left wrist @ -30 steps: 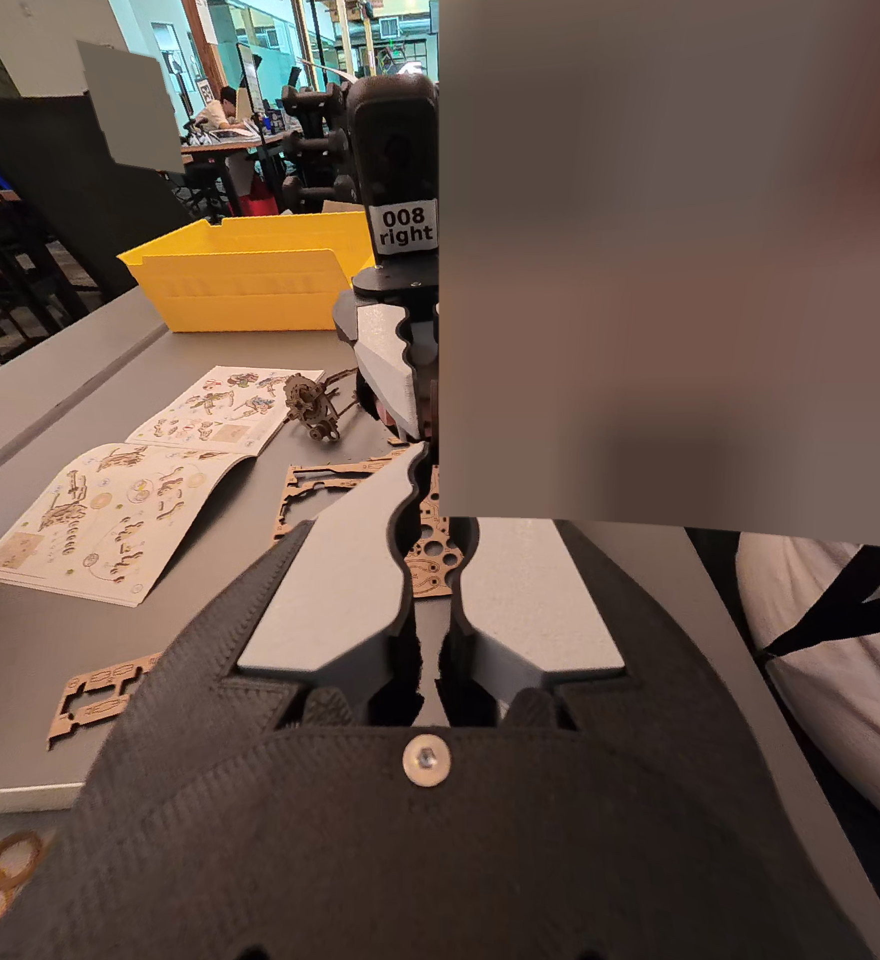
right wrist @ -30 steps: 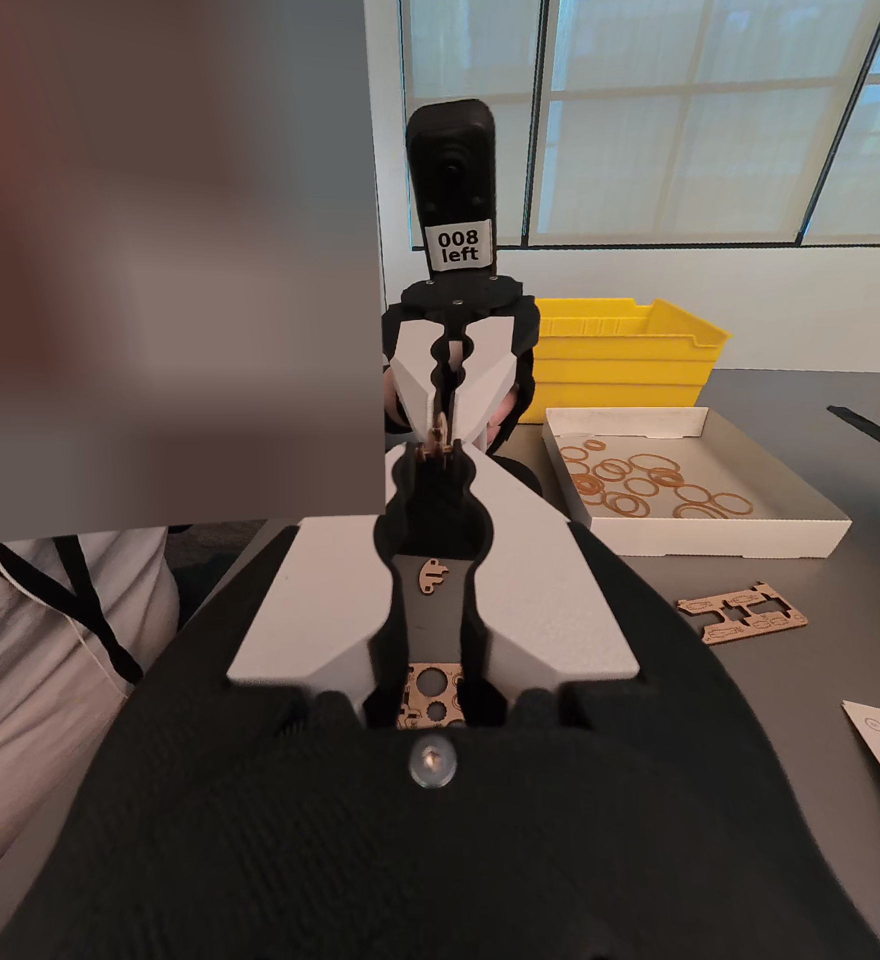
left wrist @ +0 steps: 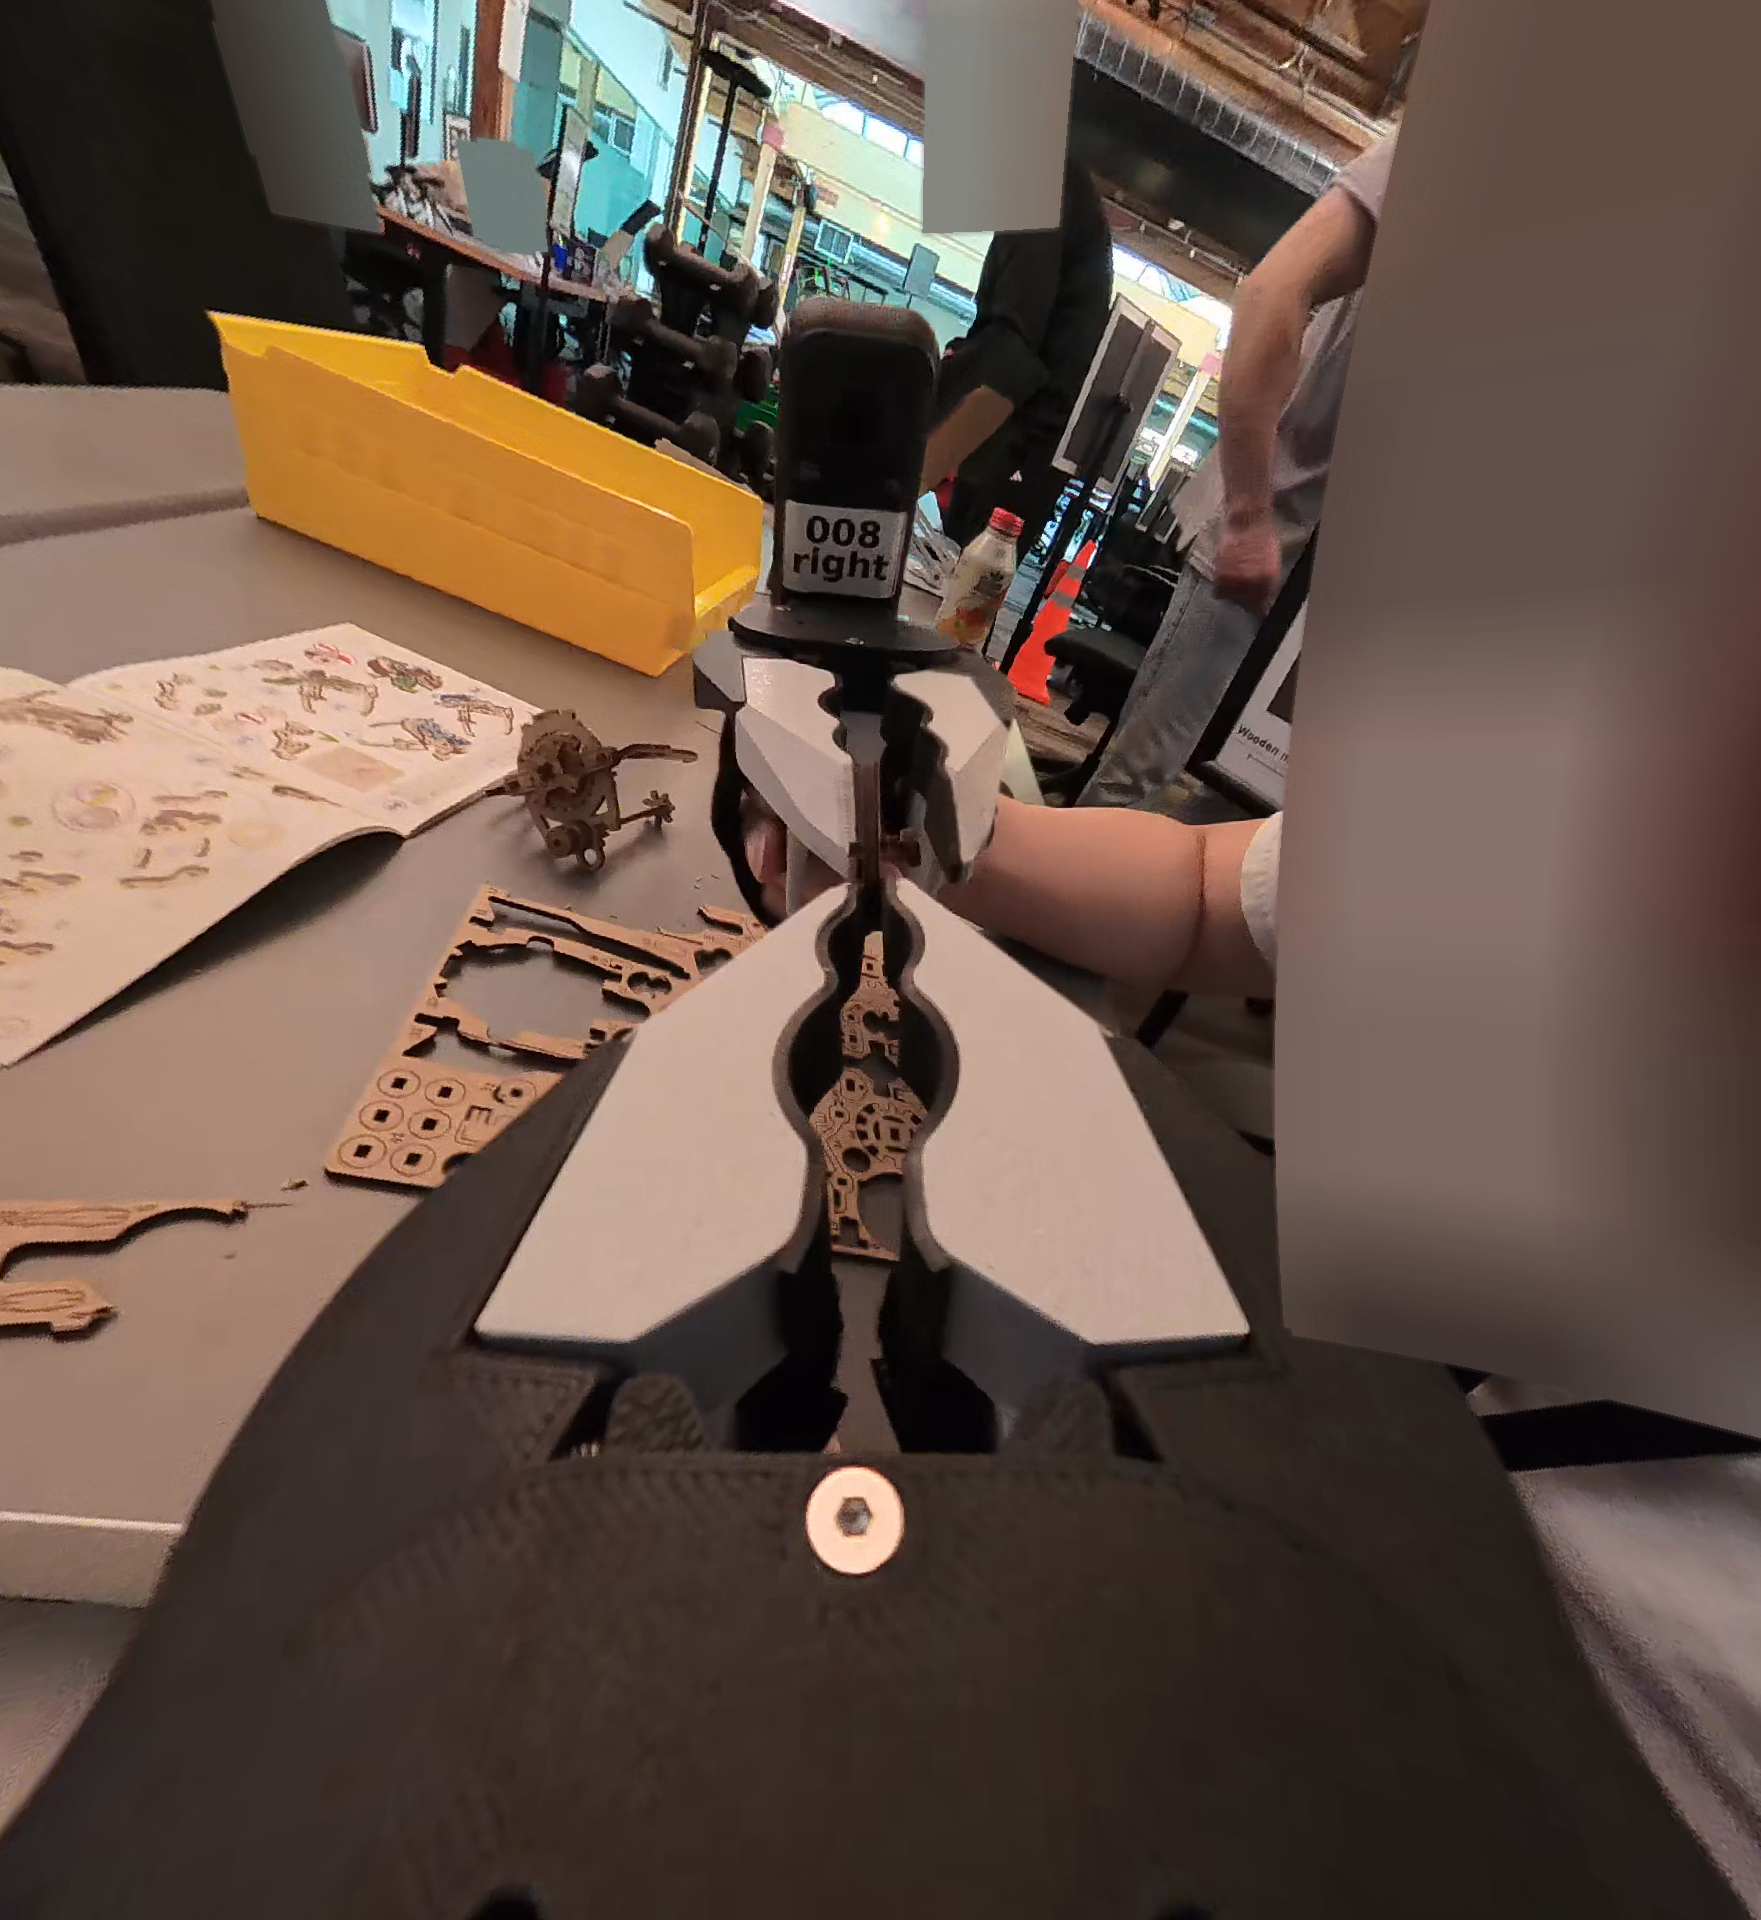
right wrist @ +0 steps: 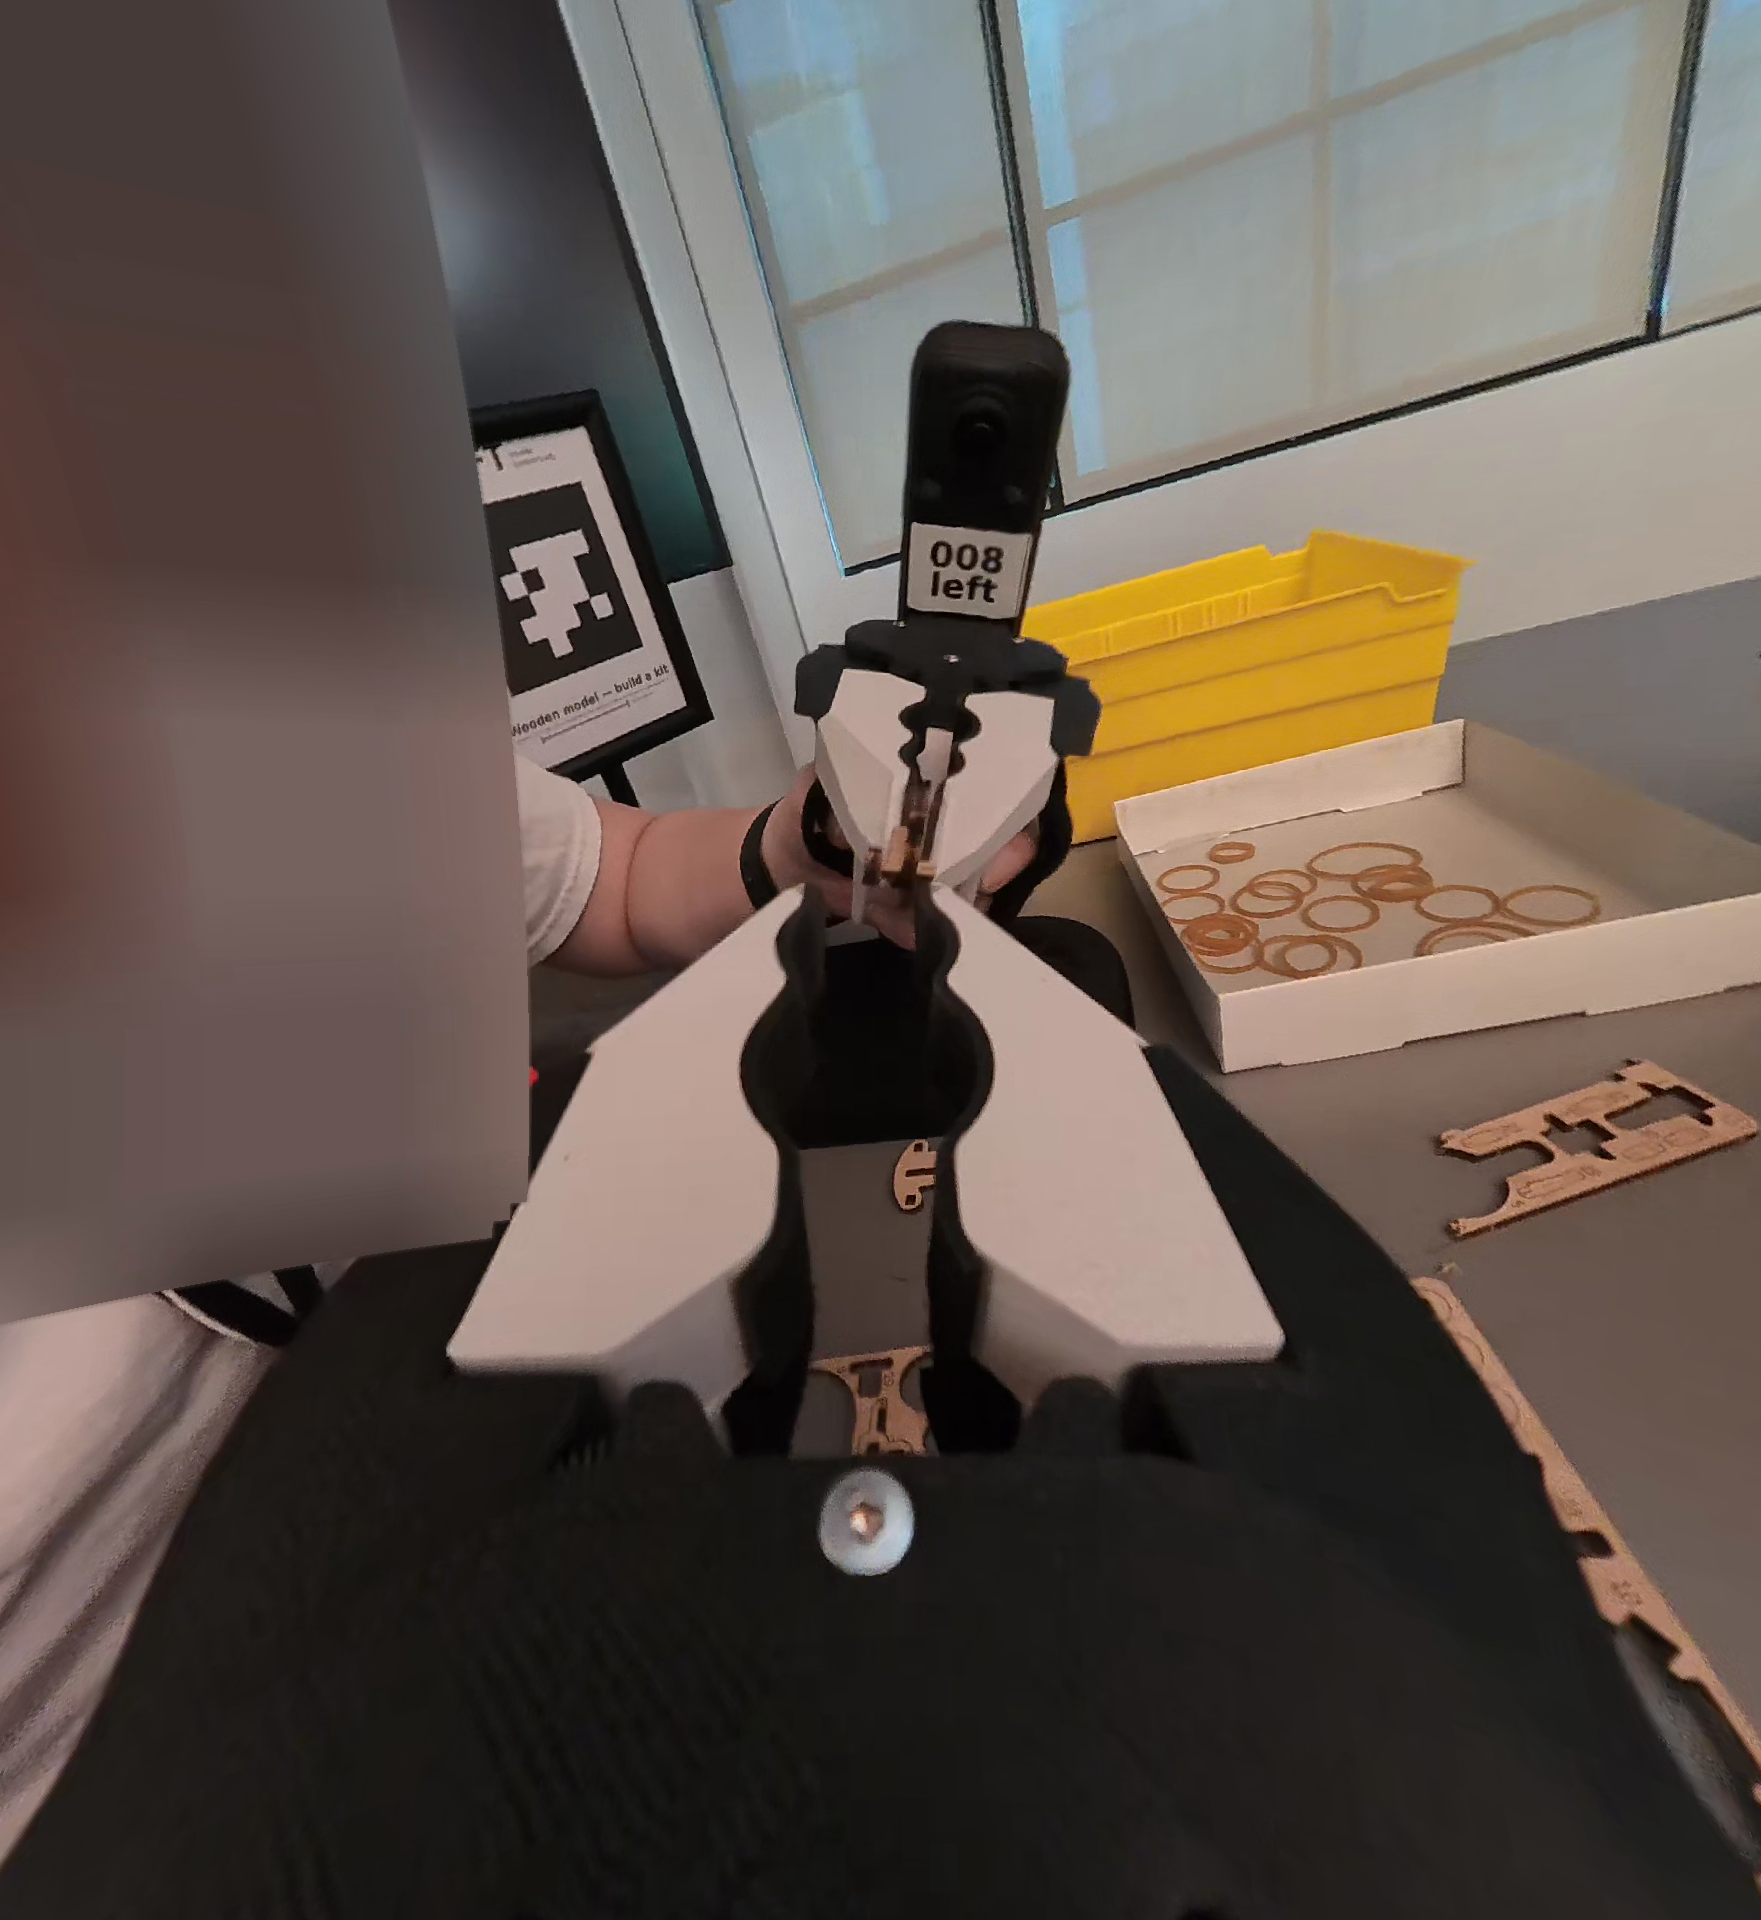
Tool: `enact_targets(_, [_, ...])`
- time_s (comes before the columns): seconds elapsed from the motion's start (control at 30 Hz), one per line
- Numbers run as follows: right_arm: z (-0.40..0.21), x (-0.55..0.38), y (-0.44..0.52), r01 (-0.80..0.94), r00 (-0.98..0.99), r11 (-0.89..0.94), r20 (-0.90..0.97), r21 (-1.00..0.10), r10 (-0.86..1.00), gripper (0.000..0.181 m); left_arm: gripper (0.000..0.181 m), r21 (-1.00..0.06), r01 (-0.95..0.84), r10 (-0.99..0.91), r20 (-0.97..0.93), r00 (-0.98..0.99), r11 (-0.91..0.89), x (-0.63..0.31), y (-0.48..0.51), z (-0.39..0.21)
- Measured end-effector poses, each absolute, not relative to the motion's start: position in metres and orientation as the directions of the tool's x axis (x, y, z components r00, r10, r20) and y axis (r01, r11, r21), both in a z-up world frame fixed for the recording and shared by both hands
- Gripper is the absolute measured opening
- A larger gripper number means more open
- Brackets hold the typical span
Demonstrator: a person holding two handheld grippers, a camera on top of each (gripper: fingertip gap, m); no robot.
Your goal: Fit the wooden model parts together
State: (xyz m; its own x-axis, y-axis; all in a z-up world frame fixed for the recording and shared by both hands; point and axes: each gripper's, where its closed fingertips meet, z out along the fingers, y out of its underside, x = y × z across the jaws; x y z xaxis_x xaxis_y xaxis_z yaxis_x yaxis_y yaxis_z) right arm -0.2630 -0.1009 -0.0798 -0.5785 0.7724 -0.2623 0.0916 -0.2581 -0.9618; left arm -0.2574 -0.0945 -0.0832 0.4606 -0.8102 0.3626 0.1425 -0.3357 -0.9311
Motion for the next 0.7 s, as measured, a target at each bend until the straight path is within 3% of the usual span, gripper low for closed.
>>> enact_targets(0.17, [-0.0782, -0.2649, -0.0927, 0.114, -0.567, -0.358, -0.357, -0.927, 0.743, 0.015, 0.001, -0.910, 0.173, -0.800, 0.415, 0.434, -0.378, -0.2574, -0.0931, -0.0850])
enact_targets(0.47, [-0.0824, -0.2659, -0.0924, 0.143, -0.561, -0.359, -0.375, -0.922, 0.738, 0.007, 0.001, -0.902, 0.174, -0.784, 0.430, 0.447, -0.396, -0.2588, -0.0898, -0.0892])
enact_targets(0.7, [-0.0844, -0.2679, -0.0912, 0.168, -0.555, -0.390, -0.414, -0.905, 0.722, 0.017, 0.001, -0.904, 0.171, -0.786, 0.426, 0.448, -0.392, -0.2586, -0.0900, -0.0888])
